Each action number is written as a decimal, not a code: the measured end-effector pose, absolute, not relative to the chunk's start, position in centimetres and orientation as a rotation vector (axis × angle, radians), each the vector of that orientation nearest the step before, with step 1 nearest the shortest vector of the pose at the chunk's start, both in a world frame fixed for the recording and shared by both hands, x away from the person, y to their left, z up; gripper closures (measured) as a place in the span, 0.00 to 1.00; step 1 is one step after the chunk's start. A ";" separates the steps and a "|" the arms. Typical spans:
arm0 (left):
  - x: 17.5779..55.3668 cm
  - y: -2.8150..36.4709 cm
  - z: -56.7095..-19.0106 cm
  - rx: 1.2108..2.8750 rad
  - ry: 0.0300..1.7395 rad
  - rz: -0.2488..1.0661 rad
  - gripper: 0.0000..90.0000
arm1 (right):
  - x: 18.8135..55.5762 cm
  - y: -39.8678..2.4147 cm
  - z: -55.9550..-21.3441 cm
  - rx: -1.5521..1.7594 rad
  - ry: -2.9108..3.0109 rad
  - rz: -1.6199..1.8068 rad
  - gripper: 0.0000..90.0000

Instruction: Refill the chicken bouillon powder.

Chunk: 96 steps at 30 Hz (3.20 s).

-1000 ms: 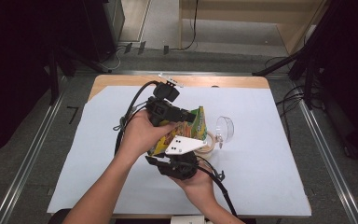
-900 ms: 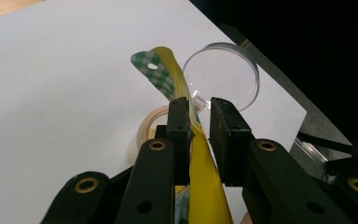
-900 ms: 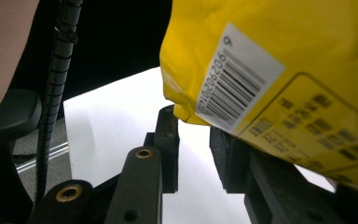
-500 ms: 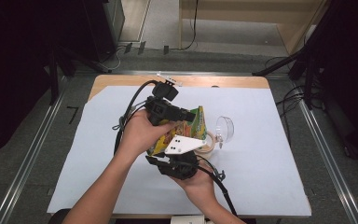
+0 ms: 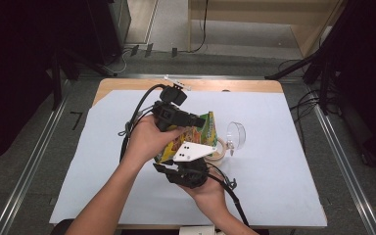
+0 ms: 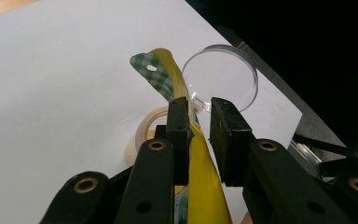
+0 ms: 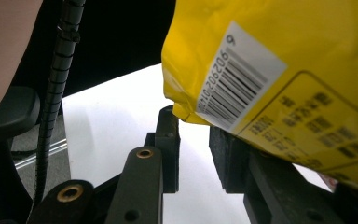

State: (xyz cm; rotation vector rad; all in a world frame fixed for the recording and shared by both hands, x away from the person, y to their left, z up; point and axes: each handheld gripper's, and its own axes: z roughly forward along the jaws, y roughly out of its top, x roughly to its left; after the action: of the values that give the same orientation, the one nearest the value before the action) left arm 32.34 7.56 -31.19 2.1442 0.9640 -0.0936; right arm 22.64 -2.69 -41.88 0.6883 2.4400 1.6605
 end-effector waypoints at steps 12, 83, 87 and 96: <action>32.3 7.5 -31.2 2.141 0.963 -0.090 0.87 | 22.6 -2.7 -41.8 0.690 2.441 1.661 0.83; 32.3 7.0 -31.1 2.145 0.939 -0.092 0.88 | 22.6 -3.1 -41.6 0.693 2.433 1.642 0.84; 32.3 7.0 -31.0 2.146 0.943 -0.094 0.88 | 22.6 -3.1 -41.6 0.692 2.434 1.643 0.84; 32.4 7.0 -31.0 2.141 0.946 -0.096 0.88 | 22.6 -3.1 -41.5 0.699 2.438 1.643 0.84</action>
State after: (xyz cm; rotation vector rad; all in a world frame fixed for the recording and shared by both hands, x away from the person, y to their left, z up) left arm 32.38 7.03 -30.99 2.1415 0.9462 -0.0961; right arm 22.57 -3.10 -41.45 0.6987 2.4383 1.6430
